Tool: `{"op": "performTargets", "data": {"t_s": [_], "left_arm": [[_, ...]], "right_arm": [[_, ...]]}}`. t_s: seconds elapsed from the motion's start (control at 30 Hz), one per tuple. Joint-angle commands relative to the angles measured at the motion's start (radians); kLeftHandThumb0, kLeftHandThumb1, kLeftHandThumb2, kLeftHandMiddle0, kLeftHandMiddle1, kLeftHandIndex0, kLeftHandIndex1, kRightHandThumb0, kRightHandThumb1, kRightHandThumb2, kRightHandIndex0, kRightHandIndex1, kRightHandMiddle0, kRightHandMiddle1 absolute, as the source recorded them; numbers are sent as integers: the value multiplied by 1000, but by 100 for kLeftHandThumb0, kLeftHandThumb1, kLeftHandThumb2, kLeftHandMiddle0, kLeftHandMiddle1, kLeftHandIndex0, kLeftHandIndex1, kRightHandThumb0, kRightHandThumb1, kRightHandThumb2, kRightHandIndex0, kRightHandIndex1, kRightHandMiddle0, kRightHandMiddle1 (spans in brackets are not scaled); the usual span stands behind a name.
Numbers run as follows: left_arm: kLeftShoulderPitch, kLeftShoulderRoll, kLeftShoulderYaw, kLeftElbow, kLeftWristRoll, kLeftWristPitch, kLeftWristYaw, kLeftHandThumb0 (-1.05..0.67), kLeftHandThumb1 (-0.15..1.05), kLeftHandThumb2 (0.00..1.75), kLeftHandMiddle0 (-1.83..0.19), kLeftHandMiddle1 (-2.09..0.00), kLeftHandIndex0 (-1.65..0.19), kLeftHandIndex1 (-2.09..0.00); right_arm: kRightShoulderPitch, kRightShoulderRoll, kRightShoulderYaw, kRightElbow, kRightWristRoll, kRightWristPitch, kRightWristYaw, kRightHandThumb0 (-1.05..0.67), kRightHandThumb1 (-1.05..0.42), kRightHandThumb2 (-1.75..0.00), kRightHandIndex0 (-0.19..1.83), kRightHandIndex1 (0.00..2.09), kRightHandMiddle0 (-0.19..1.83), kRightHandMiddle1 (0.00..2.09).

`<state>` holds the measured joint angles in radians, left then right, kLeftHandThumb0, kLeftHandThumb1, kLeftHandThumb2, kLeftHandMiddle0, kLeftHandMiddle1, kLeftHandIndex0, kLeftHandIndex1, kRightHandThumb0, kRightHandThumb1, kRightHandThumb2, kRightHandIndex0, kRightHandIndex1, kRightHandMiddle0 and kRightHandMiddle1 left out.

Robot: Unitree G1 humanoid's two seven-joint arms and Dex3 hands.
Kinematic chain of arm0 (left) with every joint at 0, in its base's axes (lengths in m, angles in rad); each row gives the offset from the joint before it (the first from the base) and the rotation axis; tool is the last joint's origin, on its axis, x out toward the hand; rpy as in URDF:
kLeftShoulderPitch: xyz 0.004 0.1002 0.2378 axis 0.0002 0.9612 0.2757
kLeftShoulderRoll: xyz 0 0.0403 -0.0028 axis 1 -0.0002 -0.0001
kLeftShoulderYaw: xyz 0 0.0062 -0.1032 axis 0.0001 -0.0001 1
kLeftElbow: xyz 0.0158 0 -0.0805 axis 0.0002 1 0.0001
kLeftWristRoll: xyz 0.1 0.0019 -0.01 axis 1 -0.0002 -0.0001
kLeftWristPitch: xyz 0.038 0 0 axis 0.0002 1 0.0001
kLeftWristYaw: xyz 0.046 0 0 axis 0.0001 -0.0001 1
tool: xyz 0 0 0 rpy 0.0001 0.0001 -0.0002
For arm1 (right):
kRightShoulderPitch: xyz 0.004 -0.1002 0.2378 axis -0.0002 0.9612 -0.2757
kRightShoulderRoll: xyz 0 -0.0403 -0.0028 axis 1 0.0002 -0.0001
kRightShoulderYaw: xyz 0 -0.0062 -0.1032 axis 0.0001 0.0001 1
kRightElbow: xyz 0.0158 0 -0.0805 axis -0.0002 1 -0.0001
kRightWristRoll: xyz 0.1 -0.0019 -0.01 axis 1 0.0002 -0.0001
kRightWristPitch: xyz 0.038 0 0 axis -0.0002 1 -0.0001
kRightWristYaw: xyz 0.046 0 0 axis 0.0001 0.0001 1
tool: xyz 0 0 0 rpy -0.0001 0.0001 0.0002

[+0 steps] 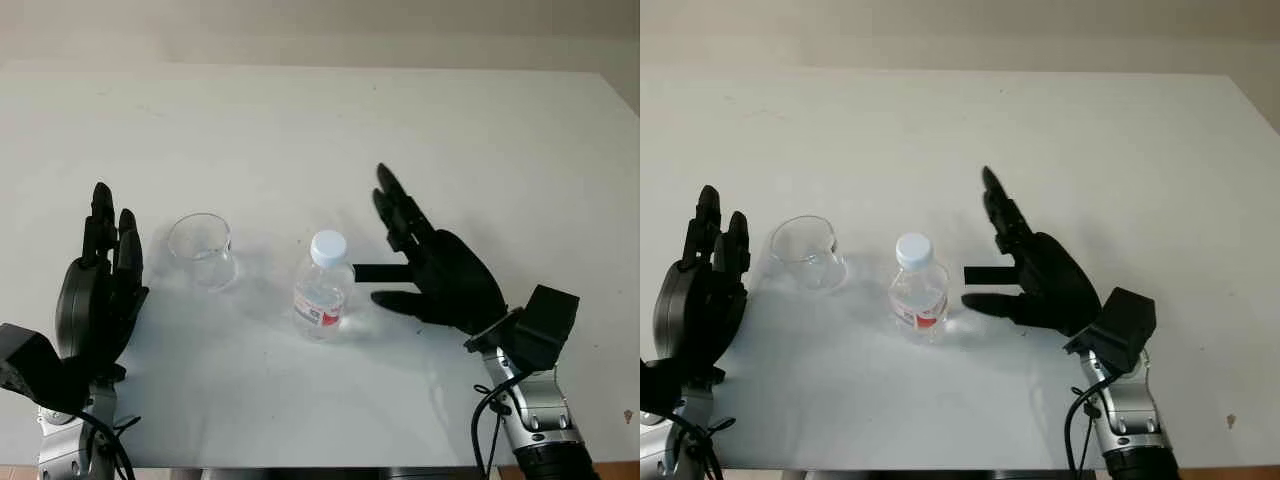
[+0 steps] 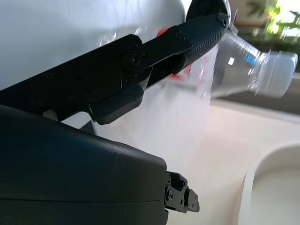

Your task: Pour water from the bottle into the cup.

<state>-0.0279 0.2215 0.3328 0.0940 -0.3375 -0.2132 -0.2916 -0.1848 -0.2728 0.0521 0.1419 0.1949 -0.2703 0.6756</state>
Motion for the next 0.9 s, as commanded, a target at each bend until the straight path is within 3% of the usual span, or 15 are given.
{"op": "performTargets", "data": {"t_s": [0.0, 0.23, 0.87], "left_arm": [[-13, -5, -1, 1, -3, -15, 0, -77, 105, 49, 18, -6, 18, -4], [-27, 2, 2, 14, 2, -38, -5, -76, 105, 51, 18, -5, 18, -4], [-19, -10, -1, 12, 3, -39, 10, -76, 105, 49, 17, -6, 18, -5]], "right_arm": [[-9, -11, 23, -38, 10, 16, 29, -93, -90, -5, -19, 0, -19, 0], [-34, 31, 104, 26, 13, 25, 108, -93, -87, -5, -19, 0, -19, 0], [-25, 216, 179, 135, -50, -8, -31, -93, -84, -4, -19, 0, -17, 2]]}}
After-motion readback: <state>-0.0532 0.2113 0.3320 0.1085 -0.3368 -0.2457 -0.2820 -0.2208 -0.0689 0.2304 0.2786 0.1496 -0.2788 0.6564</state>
